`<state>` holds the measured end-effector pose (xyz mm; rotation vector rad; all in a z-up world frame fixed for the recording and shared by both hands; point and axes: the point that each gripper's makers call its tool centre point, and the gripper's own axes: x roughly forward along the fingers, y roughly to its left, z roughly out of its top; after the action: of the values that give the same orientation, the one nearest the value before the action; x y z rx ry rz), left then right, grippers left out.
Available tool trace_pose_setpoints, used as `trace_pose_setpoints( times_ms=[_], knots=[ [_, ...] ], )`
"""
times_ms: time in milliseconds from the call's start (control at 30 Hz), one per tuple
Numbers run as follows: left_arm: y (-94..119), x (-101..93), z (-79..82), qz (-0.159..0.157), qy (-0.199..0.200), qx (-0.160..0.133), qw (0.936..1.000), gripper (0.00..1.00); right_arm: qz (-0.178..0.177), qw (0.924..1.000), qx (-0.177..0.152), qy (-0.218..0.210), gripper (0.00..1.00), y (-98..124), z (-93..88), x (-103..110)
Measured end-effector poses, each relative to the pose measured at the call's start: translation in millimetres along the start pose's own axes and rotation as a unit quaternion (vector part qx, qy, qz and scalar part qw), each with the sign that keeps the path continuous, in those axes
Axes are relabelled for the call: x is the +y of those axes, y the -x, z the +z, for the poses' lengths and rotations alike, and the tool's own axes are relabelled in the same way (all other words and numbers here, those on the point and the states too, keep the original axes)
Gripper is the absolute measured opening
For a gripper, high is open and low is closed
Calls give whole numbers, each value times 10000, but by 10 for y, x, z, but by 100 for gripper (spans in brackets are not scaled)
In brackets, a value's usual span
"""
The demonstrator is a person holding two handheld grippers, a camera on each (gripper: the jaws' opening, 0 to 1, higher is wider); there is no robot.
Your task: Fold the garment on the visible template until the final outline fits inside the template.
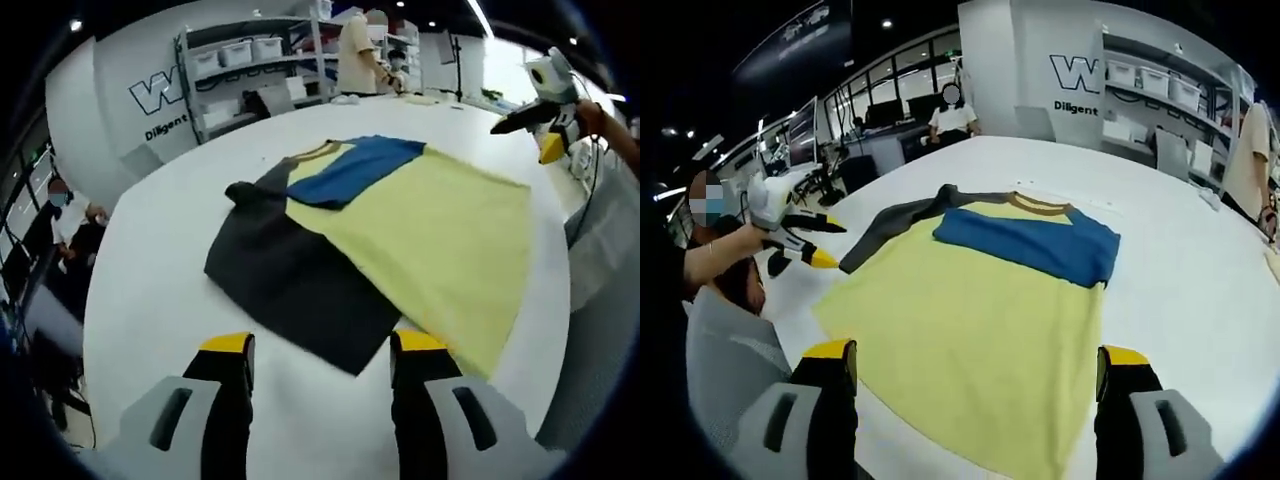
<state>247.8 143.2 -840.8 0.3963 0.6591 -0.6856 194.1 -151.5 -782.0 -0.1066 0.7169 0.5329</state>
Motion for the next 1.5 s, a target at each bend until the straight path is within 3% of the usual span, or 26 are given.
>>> trace_pose_setpoints(
  times_ms=[233, 367, 500, 567, 667, 900, 1000, 1133, 1300, 1500],
  knots=[
    [-109, -99, -50, -179, -303, 131, 9993, 43, -24, 10000, -26, -31, 99, 11, -3, -26],
    [-149, -132, -91, -274, -439, 216, 9984, 30, -52, 10000, -26, -29, 99, 13, -6, -43],
    [-160, -149, -74, -328, -472, 168, 9982, 27, -66, 9999, -50, -72, 99, 18, -2, -65],
    [-171, -169, -69, -377, -486, 157, 9980, 21, -85, 9999, -42, -84, 99, 15, -14, -80],
    [-180, -244, -78, -556, -530, 175, 9969, 4, -85, 9999, -34, -86, 99, 14, -25, -76],
    [-199, -203, -70, -517, -334, 158, 9980, 0, -110, 9998, -18, -133, 99, 30, -34, -101],
    [-172, -145, -8, -421, -92, -12, 9991, 0, -118, 9998, -27, -139, 99, 33, -28, -107],
    [-106, -22, 119, -286, 732, -364, 9962, 0, -110, 9998, -54, -129, 99, 35, -7, -99],
    [44, 238, 283, -81, 1715, -912, 9809, 0, -92, 9999, -42, -93, 99, 29, 4, -80],
    [183, 481, 367, 73, 2095, -1180, 9706, 0, -76, 9999, -51, -83, 99, 19, 15, -61]
  ],
)
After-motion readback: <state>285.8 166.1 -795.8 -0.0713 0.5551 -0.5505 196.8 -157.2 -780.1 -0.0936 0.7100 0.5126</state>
